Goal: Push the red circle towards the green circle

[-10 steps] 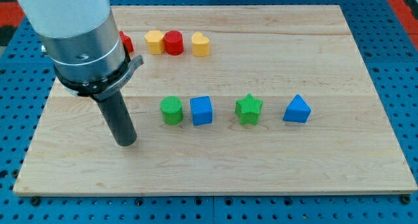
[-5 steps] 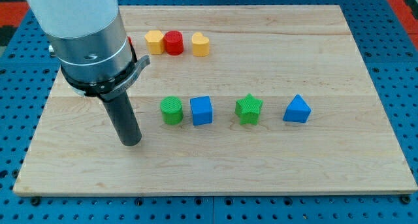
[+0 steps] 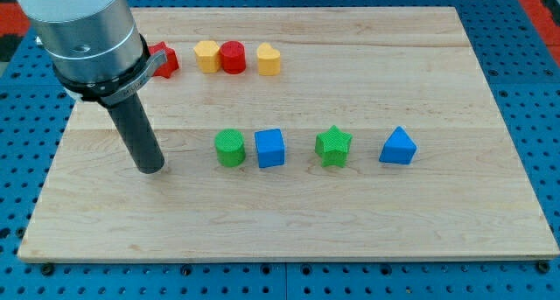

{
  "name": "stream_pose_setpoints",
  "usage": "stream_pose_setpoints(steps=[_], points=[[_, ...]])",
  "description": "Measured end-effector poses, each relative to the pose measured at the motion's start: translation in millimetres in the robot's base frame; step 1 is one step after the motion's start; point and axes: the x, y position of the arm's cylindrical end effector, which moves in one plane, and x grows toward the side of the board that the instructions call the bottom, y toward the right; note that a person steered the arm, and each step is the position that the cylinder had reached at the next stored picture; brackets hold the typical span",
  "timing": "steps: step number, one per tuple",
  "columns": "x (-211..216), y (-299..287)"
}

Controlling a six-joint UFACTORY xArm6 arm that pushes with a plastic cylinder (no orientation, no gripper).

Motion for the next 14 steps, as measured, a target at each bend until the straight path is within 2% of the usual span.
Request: stream_pose_setpoints(steps=[2,3,4,6,7,9,10,11,12,13,14], points=[[0.0,-0.7],[-14.5,2.0],[-63.5,16.6],[-92.1,15.8],[-93.3,21.1],[-140.4,201.4],[-186.0,241.5],[-265.1,248.9],[-274.4,158.3],[-223.2,121.7],[-181.7,112.5]])
